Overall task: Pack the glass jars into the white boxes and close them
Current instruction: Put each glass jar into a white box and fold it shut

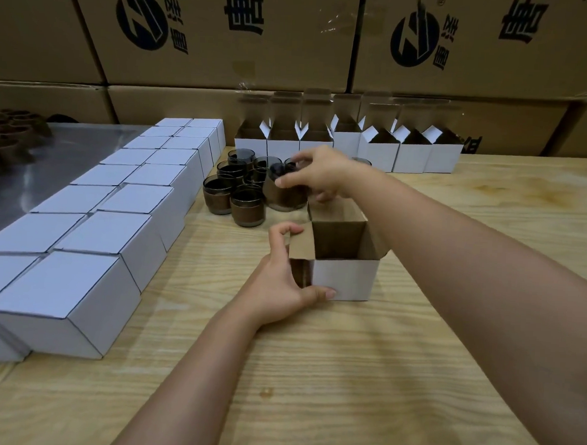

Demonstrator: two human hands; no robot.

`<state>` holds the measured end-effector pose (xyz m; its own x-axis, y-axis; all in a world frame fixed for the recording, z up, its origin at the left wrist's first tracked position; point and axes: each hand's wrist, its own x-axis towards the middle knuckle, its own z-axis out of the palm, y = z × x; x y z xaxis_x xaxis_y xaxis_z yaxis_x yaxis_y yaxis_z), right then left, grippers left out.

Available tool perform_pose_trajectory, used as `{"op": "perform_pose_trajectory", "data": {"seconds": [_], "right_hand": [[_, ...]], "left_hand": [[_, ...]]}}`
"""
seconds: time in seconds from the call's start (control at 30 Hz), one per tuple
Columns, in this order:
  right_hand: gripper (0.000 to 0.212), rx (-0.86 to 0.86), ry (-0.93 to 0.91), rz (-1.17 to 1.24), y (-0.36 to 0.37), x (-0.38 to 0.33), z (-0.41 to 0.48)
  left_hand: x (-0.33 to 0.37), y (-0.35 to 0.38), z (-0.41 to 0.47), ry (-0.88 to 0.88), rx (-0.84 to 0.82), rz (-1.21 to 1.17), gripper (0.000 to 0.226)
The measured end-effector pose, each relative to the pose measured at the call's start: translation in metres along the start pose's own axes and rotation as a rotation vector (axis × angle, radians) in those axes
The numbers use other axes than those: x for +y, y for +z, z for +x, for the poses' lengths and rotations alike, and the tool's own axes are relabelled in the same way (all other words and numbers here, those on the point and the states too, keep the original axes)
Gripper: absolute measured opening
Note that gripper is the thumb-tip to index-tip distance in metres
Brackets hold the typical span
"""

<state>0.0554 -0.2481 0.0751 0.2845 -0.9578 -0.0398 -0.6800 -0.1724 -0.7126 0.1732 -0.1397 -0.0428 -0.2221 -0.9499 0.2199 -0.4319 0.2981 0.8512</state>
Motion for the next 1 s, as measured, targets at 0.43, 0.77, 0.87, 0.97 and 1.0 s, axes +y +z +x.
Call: {"op": "perform_pose_trajectory", "data": {"seconds": [0.43, 0.77, 0.87, 0.97, 1.0], "right_hand": [[0.040, -0.283, 0.035, -0.210, -0.077, -0.012, -0.075], [0.046, -0.192, 0.051, -0.375, -0.042, 0.011, -0.098], [0.049, -0.207, 0.061, -0.460, -0.028, 0.010, -0.097], [0.058, -0.183, 0.047, -0.531, -0.021, 0.007, -0.097], [0.060, -0.173, 0.049, -0.535, -0.020, 0.005, -0.097]], "left_hand": [[0.002, -0.002, -0.001, -0.027, -0.032, -0.026, 0.087], [0.002, -0.002, -0.001, -0.045, -0.027, -0.037, 0.088], [0.001, -0.002, 0.000, -0.043, -0.030, -0.031, 0.088], [-0.001, -0.002, 0.000, -0.040, -0.024, -0.031, 0.087], [-0.001, -0.001, 0.001, -0.040, -0.025, -0.031, 0.087]]}}
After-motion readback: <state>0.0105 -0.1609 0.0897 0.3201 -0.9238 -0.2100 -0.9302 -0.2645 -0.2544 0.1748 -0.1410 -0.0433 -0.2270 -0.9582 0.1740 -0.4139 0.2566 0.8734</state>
